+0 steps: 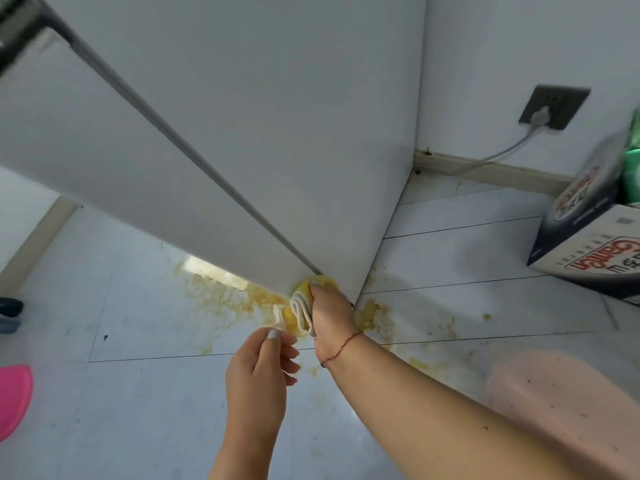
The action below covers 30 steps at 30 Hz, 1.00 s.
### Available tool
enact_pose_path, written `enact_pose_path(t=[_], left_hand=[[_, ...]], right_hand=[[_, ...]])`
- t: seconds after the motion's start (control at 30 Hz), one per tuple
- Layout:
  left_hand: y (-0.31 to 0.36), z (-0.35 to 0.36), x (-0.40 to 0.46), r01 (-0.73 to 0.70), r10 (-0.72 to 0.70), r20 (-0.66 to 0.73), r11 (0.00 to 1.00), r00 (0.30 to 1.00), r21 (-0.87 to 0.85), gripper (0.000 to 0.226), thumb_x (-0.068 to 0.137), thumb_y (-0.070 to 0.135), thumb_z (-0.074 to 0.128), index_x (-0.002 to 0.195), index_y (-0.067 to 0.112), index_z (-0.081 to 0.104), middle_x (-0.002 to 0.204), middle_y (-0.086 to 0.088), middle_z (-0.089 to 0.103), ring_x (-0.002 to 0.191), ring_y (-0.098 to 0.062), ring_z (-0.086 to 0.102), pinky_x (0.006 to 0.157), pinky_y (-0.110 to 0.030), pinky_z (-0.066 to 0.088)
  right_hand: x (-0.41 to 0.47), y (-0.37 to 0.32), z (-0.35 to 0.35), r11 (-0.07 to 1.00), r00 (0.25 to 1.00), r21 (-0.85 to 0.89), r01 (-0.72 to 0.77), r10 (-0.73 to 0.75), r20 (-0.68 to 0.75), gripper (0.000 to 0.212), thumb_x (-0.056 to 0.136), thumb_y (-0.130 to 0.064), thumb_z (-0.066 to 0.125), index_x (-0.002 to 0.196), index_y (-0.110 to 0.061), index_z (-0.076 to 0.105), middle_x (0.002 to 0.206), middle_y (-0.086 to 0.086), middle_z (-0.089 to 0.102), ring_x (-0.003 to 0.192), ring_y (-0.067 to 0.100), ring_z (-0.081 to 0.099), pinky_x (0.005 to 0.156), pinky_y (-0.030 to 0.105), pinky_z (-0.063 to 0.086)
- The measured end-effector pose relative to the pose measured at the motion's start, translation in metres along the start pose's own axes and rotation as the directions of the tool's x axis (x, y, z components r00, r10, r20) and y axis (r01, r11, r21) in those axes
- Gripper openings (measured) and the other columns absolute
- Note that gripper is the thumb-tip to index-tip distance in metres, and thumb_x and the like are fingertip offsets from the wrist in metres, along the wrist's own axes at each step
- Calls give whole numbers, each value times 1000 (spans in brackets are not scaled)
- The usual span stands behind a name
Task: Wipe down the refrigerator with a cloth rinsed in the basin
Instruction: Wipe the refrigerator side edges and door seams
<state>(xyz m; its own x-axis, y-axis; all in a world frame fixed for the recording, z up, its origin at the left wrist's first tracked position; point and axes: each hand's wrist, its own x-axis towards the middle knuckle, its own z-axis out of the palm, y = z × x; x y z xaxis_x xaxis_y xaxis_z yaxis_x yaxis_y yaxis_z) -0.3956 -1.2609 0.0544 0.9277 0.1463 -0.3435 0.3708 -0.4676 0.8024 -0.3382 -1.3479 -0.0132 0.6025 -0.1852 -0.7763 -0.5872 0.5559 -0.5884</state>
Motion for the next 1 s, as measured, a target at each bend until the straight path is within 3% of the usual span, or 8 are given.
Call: enact_pose_path(t=[0.23,0.4,0.5,0.57,0.7,0.77,0.9,1.0], left_hand=[[63,-31,-25,60,-60,5,998,998,14,34,94,4,39,73,4,66,68,-13,64,58,-21,57,52,-32,45],[103,-56,-55,103,-102,-34,995,994,7,34,91,2,39,71,2,66,66,-15,63,58,-25,57,53,-34,45],[123,-74,-72,117,-117,-38,993,992,5,34,90,1,38,70,1,65,62,-13,62,56,-25,56,54,-35,45],[138,-87,-82,131,-131,-49,991,990,-7,34,91,2,39,71,0,66,62,-13,62,56,-26,56,54,-34,45],[163,-103,-105,155,-156,-29,987,987,-36,31,91,1,40,72,-1,65,63,-16,62,54,-27,55,52,-33,44],[175,-107,-113,172,-172,1,982,985,-79,34,93,1,38,74,-3,65,64,-16,61,54,-26,55,50,-32,44],[207,-110,-126,263,-230,150,929,962,-260,36,96,9,38,81,-3,68,72,-18,64,58,-25,58,51,-32,45],[236,-103,-133,388,-261,325,816,909,-429,45,100,32,37,86,1,67,80,-18,66,65,-26,60,55,-33,47]], right_hand=[[-66,-53,19,999,1000,39,29,-29,9,21,96,-26,47,110,-15,56,119,15,57,104,29,59,95,40,47],[-128,-94,30,992,997,124,14,-23,69,39,95,-27,48,131,-14,52,118,12,62,106,27,60,101,43,45],[-166,-111,33,976,987,217,-8,-26,156,11,95,-21,50,87,-18,57,75,0,60,71,18,57,86,39,51],[-196,-126,25,953,963,291,-83,1,271,24,96,-15,49,72,-17,51,57,-5,52,55,11,51,66,27,49],[-250,-161,-13,881,857,416,-226,-23,514,38,94,-23,41,119,1,57,107,15,66,98,27,63,84,34,54],[-266,-176,-34,860,865,456,-229,-35,500,45,94,-25,39,126,2,54,118,14,64,110,30,61,80,36,55],[-293,-199,-73,862,912,492,-119,-101,397,32,85,-17,53,68,-5,77,74,13,73,63,22,71,53,30,58],[-308,-211,-90,870,933,480,-109,-77,351,69,101,-9,29,45,-3,69,51,12,64,41,18,63,37,24,51]])
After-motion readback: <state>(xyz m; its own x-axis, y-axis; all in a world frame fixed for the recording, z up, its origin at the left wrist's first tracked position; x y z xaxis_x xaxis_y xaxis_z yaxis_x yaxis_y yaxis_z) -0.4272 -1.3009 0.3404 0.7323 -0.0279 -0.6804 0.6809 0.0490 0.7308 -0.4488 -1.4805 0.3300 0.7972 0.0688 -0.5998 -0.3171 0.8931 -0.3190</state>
